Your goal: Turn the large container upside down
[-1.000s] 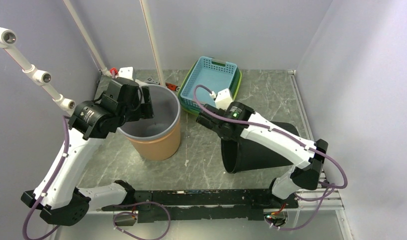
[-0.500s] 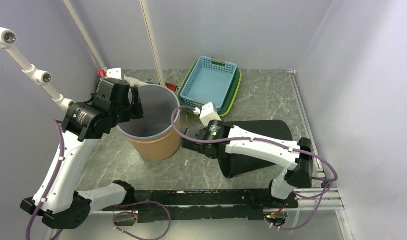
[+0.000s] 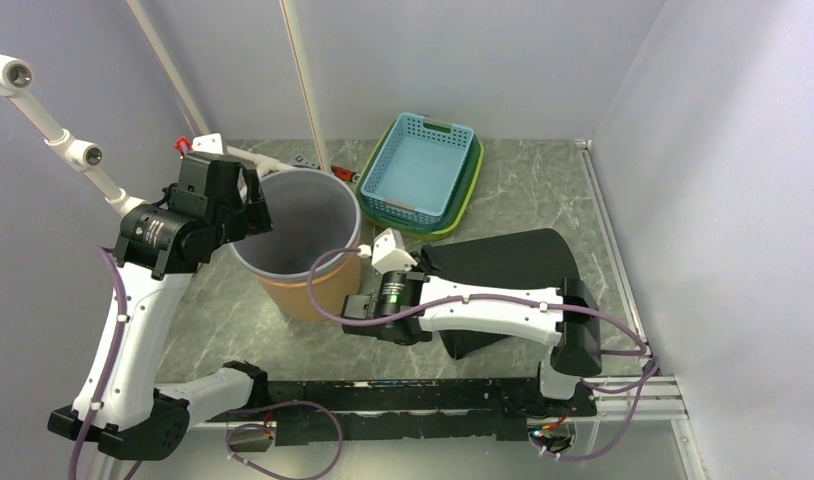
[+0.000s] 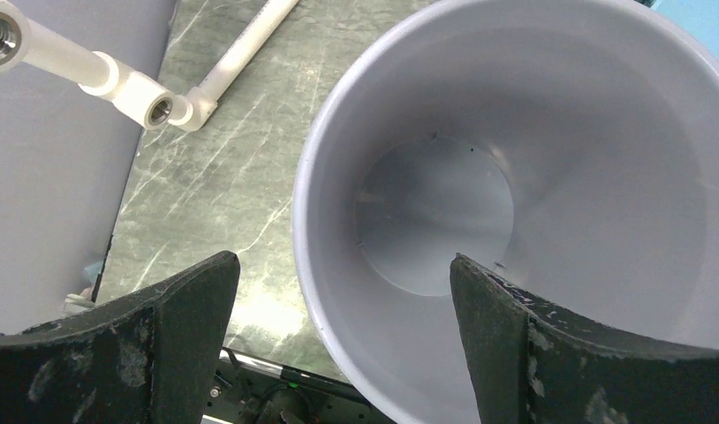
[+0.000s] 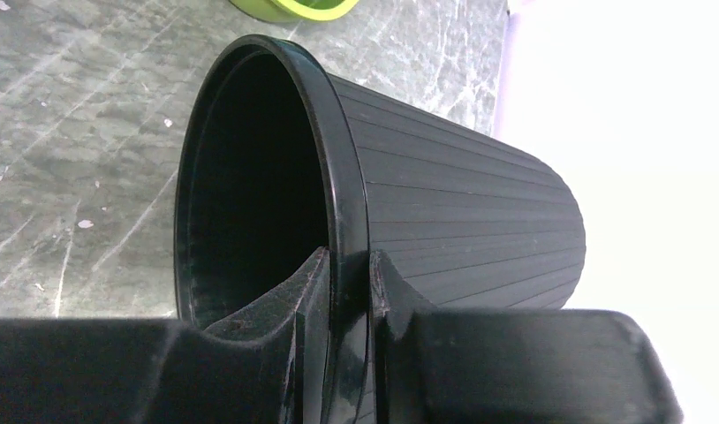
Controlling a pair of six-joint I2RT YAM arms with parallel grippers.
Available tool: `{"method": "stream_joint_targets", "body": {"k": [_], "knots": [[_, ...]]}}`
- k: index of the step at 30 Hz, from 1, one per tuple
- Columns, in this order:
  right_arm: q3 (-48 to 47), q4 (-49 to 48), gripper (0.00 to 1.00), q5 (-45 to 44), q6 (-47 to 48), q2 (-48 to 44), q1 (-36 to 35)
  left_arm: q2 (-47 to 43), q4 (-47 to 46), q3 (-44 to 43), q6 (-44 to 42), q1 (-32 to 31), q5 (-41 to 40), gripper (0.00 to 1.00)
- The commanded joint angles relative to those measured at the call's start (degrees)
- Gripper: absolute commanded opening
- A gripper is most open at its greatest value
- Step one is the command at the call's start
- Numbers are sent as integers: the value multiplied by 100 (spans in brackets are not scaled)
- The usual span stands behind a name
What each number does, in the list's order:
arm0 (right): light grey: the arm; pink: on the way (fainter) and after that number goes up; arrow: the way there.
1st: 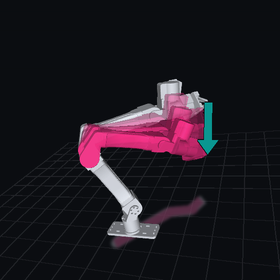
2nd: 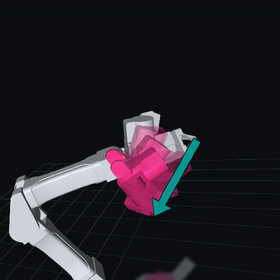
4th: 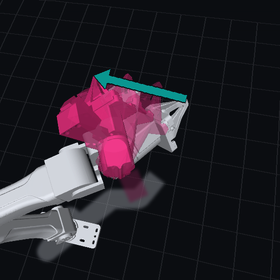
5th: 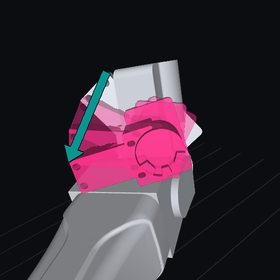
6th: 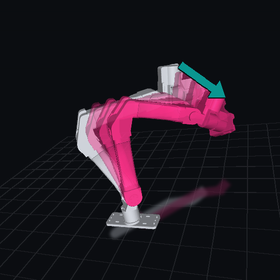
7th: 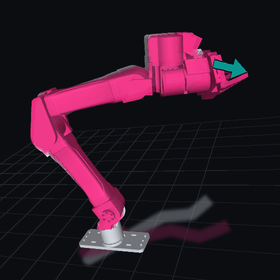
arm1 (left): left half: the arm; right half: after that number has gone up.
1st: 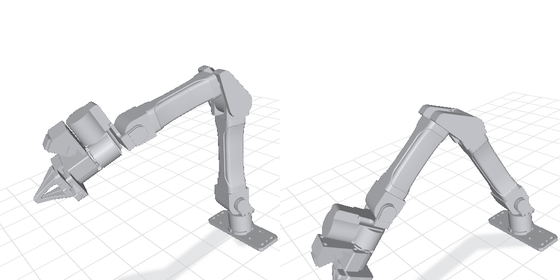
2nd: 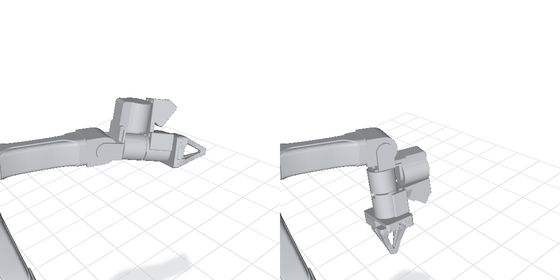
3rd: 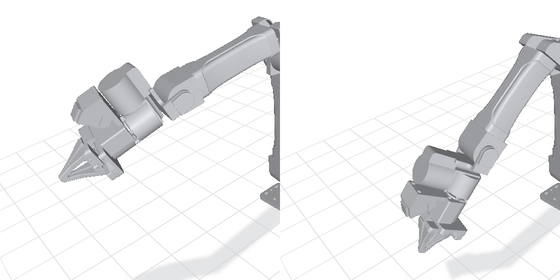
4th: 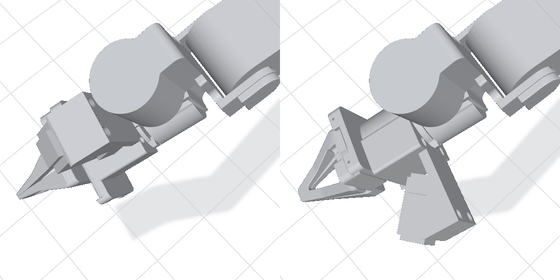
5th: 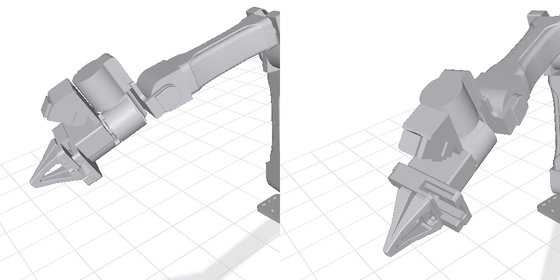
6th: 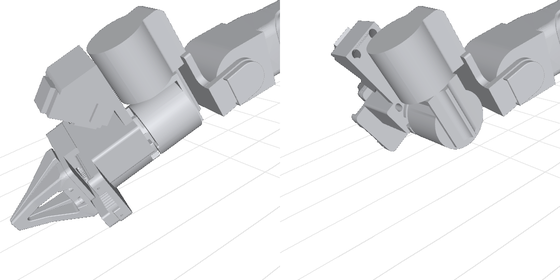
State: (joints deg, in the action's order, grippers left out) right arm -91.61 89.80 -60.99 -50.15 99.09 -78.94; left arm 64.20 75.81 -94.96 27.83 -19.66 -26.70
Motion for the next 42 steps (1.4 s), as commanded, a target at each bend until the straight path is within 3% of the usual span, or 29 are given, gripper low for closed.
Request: {"method": "stream_joint_targets", "body": {"k": [1,17,31,42], "knots": [[-136,-375,0,613,-328,442,-309,-108,-124,-74,-190,177,130,95],[-284,-384,0,595,-437,1709,-1173,-187,-191,-92,-254,322,335,95],[45,-391,0,499,-803,2043,-1239,-185,-266,-54,-224,322,493,95],[728,-1117,0,538,-648,2198,-1238,-289,-463,85,-244,324,652,95]]}}
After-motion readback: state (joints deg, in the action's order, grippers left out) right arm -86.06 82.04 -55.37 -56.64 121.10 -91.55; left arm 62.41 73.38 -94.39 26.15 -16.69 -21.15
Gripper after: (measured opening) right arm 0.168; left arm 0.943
